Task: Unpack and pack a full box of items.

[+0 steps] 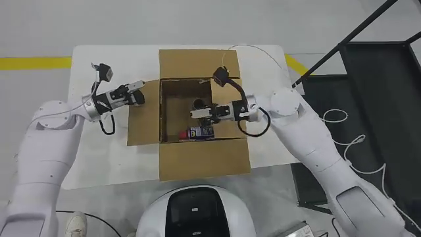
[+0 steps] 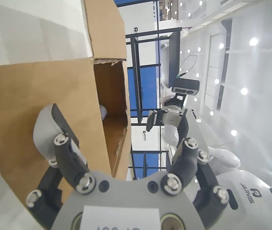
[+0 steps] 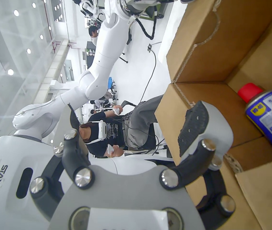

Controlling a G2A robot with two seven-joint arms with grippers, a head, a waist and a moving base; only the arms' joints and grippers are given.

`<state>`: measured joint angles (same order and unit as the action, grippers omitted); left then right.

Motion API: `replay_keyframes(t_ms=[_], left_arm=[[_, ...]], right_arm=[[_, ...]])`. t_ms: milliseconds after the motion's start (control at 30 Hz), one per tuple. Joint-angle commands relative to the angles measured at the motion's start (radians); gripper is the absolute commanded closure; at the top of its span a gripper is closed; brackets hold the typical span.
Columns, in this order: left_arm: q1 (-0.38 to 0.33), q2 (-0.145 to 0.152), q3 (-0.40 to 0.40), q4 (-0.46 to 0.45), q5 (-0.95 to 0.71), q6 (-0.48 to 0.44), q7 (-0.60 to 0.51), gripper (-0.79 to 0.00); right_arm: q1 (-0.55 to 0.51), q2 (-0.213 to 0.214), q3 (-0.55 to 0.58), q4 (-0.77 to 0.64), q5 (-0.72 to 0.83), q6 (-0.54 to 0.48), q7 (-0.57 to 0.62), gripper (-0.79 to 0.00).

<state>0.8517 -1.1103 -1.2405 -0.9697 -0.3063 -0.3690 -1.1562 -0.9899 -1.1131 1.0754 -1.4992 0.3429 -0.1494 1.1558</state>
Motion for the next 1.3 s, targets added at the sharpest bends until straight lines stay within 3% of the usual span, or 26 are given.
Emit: replay_keyframes(t_ms=[0,233,567,700,900,1067,1267], left_arm=[[-0.004,-0.003,0.021,0.003,0.023,0.002,0.012,-0.785],[-0.024,-0.017,0.077,0.021,0.049,0.014,0.021,-0.785],[-0.050,-0.016,0.082,0.018,0.017,0.009,-0.041,-0.785],[-0.029,0.001,0.021,-0.055,-0.050,-0.009,-0.077,-0.785],[0.018,0.019,-0.026,-0.260,-0.067,0.029,-0.094,-0.785],[-0.002,0.010,0.047,-0.372,-0.012,0.107,-0.072,-0.785],[-0.099,-0.036,0.235,-0.352,0.033,0.191,-0.012,-0.785]], right_arm=[[-0.050,0.015,0.061,-0.033,0.000,0.002,-0.002,-0.785],[-0.156,0.043,0.172,-0.107,0.010,0.004,-0.002,-0.785],[-0.190,0.054,0.214,-0.101,0.039,-0.015,0.014,-0.785],[-0.210,0.060,0.237,-0.098,0.049,-0.027,0.014,-0.785],[-0.242,0.068,0.270,-0.097,0.065,-0.039,0.011,-0.785],[-0.279,0.075,0.302,-0.099,0.078,-0.055,0.002,-0.785],[-0.324,0.083,0.341,-0.105,0.095,-0.071,-0.006,-0.785]])
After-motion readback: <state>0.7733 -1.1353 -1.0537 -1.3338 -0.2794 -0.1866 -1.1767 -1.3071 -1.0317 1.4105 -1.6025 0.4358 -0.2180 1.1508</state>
